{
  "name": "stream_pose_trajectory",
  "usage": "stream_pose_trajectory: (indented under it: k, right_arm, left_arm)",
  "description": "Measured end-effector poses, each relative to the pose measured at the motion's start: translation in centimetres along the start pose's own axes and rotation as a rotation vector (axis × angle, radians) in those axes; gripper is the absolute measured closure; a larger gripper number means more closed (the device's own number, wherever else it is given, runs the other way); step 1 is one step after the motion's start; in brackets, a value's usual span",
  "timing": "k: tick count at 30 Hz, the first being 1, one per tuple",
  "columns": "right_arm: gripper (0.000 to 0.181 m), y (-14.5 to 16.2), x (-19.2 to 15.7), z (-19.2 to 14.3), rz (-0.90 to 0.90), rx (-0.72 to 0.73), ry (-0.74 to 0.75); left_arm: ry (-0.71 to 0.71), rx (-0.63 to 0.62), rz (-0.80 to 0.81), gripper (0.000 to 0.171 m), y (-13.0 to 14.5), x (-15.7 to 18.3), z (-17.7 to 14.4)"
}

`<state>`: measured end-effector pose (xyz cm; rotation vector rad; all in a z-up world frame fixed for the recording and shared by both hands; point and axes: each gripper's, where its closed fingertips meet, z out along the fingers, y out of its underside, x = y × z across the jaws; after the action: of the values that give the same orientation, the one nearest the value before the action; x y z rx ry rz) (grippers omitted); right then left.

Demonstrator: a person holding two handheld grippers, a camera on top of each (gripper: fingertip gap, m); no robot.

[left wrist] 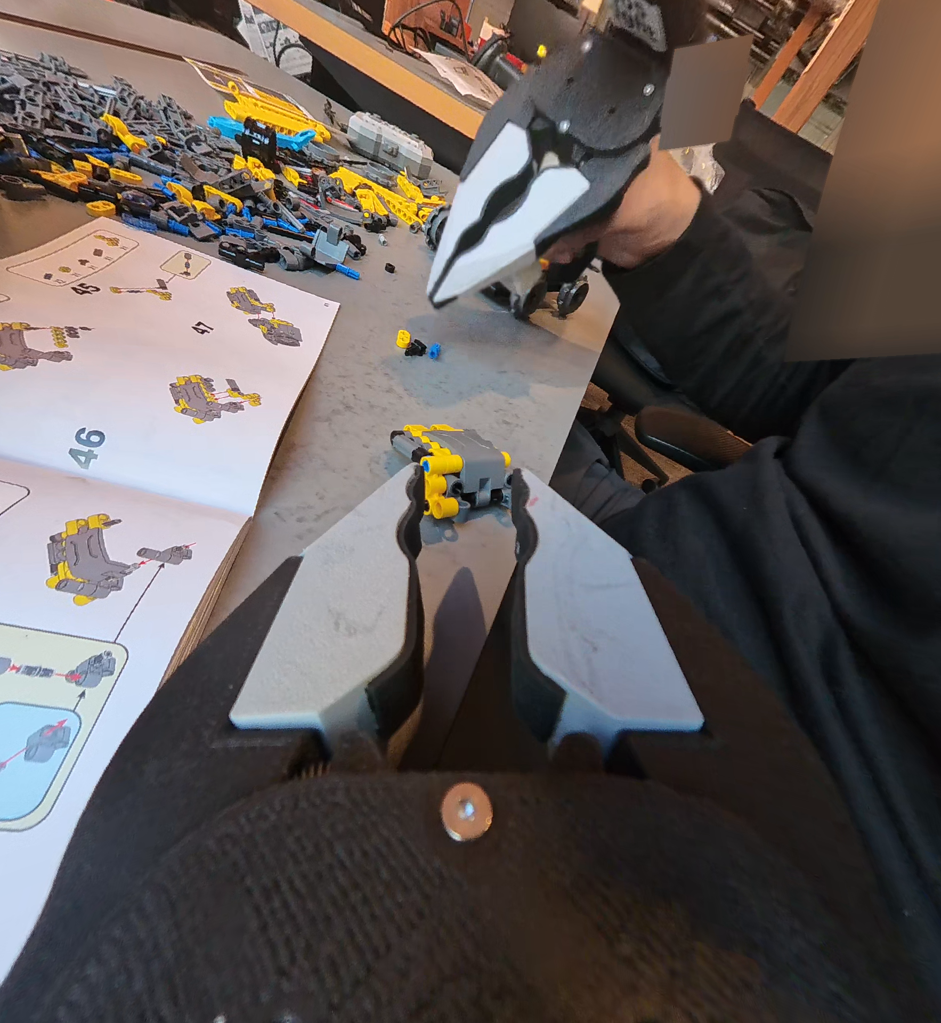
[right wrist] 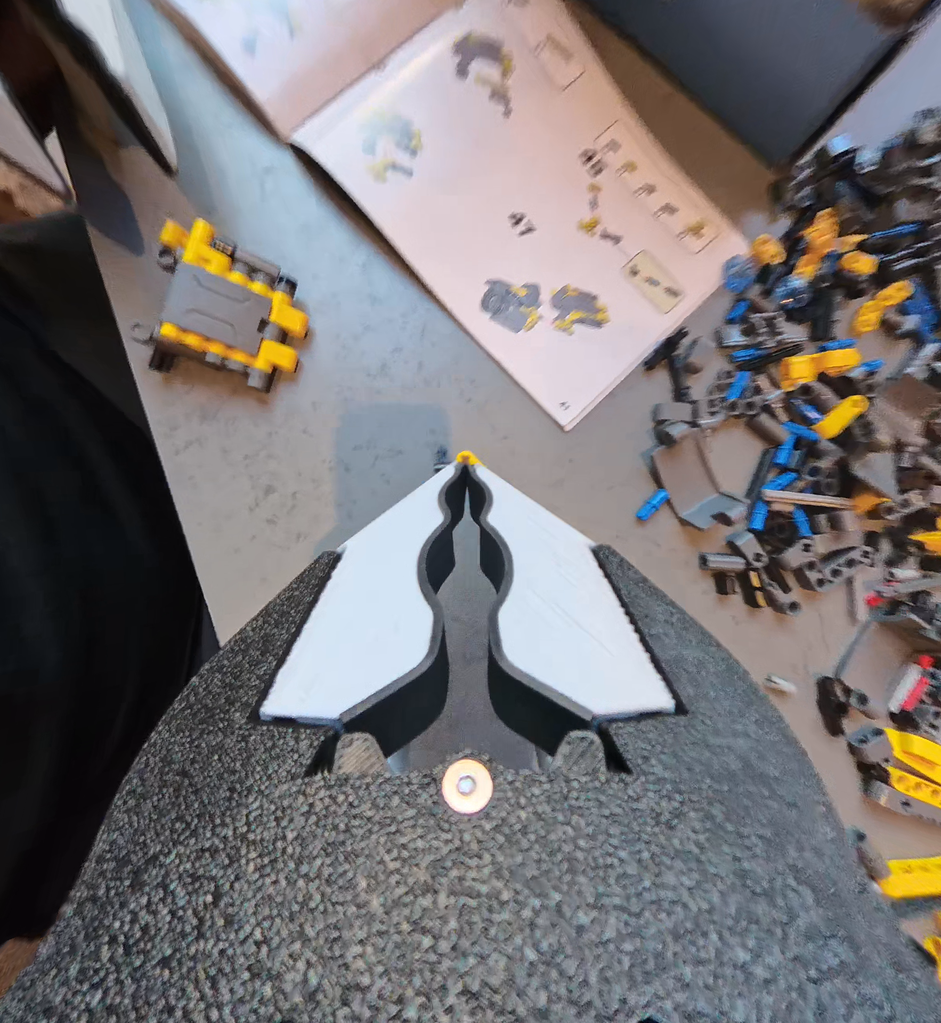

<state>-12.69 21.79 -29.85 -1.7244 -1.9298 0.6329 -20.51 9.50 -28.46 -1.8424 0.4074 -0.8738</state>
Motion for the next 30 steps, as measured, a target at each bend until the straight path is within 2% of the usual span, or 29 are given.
stream_pose_trajectory:
  k: [8, 14, 18, 20, 23, 27, 30]
  right_arm:
    - [0.176, -2.1, 7.0, -7.0, 0.203, 0.316, 0.322]
    - [0.173, -2.6, 9.1, -11.6, 0.318, 0.519, 0.393]
    - [0.169, -2.4, 9.4, -11.8, 0.336, 0.527, 0.396]
    - [0.162, -2.8, 9.4, -11.9, 0.327, 0.537, 0.397]
    - [0.177, -3.3, 9.6, -11.7, 0.287, 0.514, 0.399]
    - [0.175, -4.1, 10.6, -11.0, 0.252, 0.454, 0.406]
    - [0.181, -4.8, 10.6, -10.1, 0.23, 0.446, 0.399]
  left_arm:
    - [0.006, -0.001, 0.001, 0.143, 0.0, 0.1, 0.0]
    - [0.004, -0.002, 0.0, 0.143, 0.0, 0.1, 0.0]
    - [0.003, -0.002, 0.0, 0.143, 0.0, 0.0, 0.0]
    - [0.002, -0.002, 0.0, 0.143, 0.0, 0.0, 0.0]
    - [0.002, -0.002, 0.0, 0.144, 0.0, 0.0, 0.0]
    - [0.004, -0.002, 0.001, 0.143, 0.0, 0.1, 0.0]
    - [0.007, -0.003, -0.001, 0.143, 0.1, 0.1, 0.0]
